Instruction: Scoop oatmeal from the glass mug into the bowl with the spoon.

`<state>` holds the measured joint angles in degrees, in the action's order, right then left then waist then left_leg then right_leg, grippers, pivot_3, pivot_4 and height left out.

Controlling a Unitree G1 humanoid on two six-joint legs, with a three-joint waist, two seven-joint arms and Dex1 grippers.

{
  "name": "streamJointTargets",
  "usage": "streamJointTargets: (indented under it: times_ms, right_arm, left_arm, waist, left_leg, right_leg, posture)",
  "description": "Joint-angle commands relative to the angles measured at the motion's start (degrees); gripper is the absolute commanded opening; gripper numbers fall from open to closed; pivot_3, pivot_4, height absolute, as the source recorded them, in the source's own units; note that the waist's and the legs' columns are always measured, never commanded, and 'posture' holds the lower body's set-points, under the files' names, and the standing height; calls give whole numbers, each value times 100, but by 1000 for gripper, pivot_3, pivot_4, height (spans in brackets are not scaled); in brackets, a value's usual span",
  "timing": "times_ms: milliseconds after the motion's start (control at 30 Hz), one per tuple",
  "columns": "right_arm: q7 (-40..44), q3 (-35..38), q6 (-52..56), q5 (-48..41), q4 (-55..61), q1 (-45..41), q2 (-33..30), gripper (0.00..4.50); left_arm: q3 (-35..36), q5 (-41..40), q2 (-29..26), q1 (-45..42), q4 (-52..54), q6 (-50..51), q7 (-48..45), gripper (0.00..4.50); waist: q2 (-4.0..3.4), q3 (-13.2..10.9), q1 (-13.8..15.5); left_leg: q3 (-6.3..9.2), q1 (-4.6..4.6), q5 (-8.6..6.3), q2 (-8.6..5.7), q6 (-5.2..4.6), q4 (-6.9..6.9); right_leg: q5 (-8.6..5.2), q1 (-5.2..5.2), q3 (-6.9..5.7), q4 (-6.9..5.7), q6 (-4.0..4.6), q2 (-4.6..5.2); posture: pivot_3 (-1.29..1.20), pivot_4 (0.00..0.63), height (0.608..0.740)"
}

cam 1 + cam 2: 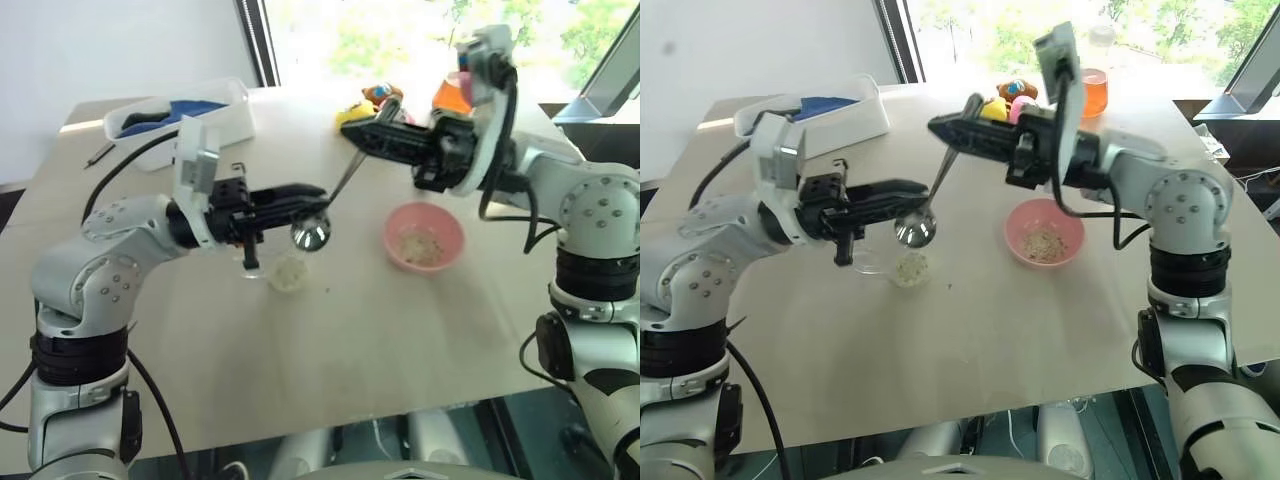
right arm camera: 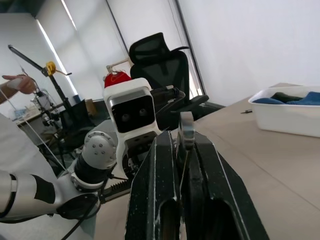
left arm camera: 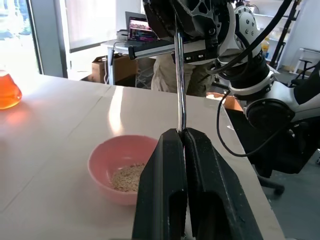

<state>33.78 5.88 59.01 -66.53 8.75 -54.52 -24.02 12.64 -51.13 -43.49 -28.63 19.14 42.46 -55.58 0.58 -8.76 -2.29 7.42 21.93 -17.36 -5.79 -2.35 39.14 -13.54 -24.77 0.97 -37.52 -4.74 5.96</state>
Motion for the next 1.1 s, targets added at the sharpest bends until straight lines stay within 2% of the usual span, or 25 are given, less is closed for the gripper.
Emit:
streamJointTargets:
  times_ms: [33, 200, 267, 367, 433, 500, 567, 700, 800, 900, 967, 1067, 1100]
  right_arm:
    - [33, 310, -139, -29, -124, -222, -85, 0]
    - [93, 458, -199, 102, -423, -328, -213, 0]
    - [94, 530, -203, 119, -513, -345, -271, 0]
    - [4, 714, -181, 107, -646, -304, -349, 0]
    - [-107, 847, -142, 60, -710, -222, -375, 0]
    - [-265, 1014, -85, 19, -756, -78, -416, 0]
    - [-325, 1122, -36, 7, -762, 60, -490, 0]
    - [-377, 1190, -80, 103, -849, 233, -553, 0]
    - [-377, 1182, -120, 133, -882, 236, -522, 0]
    - [-459, 1208, -130, 128, -921, 172, -470, 0]
    - [-510, 1235, -113, 101, -918, 148, -465, 0]
    - [-551, 1256, -89, 72, -892, 137, -497, 0]
    - [-571, 1252, -100, 91, -874, 141, -505, 0]
  left_arm:
    - [509, -145, -116, 47, 283, -60, 327, 1559]
    - [1170, -353, -276, 488, 655, -18, 690, 1559]
    - [1518, -430, -197, 568, 847, -62, 1176, 1559]
    - [2247, -1190, -113, 922, 1238, 223, 2030, 1559]
    - [2541, -908, -72, 1250, 1443, 98, 2482, 1559]
    - [2978, -966, 178, 1788, 1751, 3, 2958, 1559]
    - [3358, -1569, 361, 2616, 2171, 110, 2922, 1559]
    - [3723, -901, 888, 4091, 2469, -410, 2840, 1559]
    - [3692, -373, 1334, 4904, 2376, -879, 2604, 1559]
    - [3327, 399, 1529, 5515, 2205, -1453, 2191, 1559]
    - [2905, 956, 1609, 5677, 1983, -1920, 1934, 1559]
    - [2207, 1764, 1634, 5437, 1524, -2569, 1841, 1559]
    - [2027, 1991, 1652, 5330, 1374, -2768, 1859, 2078]
  waist:
    - [0, 0, 3]
    - [-3, -2, -17]
    - [-3, -2, -2]
    - [-3, -2, 5]
    - [-4, -3, 6]
    - [-5, -2, 10]
    - [-5, -2, -7]
    - [-13, -6, 14]
    - [-17, -7, 41]
    - [-17, -7, 64]
    - [-20, -7, 106]
    - [-23, -8, 192]
    - [-23, -8, 216]
  left_leg:
    - [0, 0, 0, 0, 0, 0]
    - [-6, 1, 0, 1, 0, -2]
    - [-6, 1, 0, 1, 0, -2]
    - [-6, 1, 0, 1, 0, -1]
    - [-9, 1, -1, 1, 0, -1]
    - [-11, 0, -1, 1, 0, -3]
    - [-14, -3, -1, 3, 0, -4]
    - [-29, -4, -2, 2, -2, -6]
    - [-36, -12, -2, 6, -2, -6]
    - [-41, -17, -2, 7, -2, -6]
    - [-44, -16, -3, 6, -4, -6]
    - [-44, -15, -4, 5, -6, -7]
    - [-43, -13, -5, 4, -6, -7]
  right_leg:
    - [0, 0, 0, 0, 0, 0]
    - [0, -6, 9, 0, 0, 0]
    - [0, -6, 9, -2, 0, 0]
    - [0, -5, 10, -2, 0, 3]
    - [0, -5, 12, 0, 0, 4]
    - [0, -5, 13, -3, 0, 2]
    - [0, -4, 18, -2, 0, 3]
    - [0, -6, 31, 2, 1, 4]
    - [0, -4, 38, -10, 2, 7]
    - [0, -1, 43, -10, 3, 6]
    - [0, -1, 45, -8, 3, 6]
    - [1, 0, 43, -6, 4, 6]
    - [1, 0, 40, -5, 4, 5]
  posture:
    - [0, 150, 740]
    - [0, 150, 740]
    - [0, 150, 740]
    - [0, 150, 740]
    - [0, 150, 740]
    - [0, 150, 740]
    - [0, 150, 740]
    - [0, 150, 740]
    - [0, 150, 740]
    - [0, 150, 740]
    - [0, 150, 740]
    - [0, 150, 740]
    - [0, 150, 740]
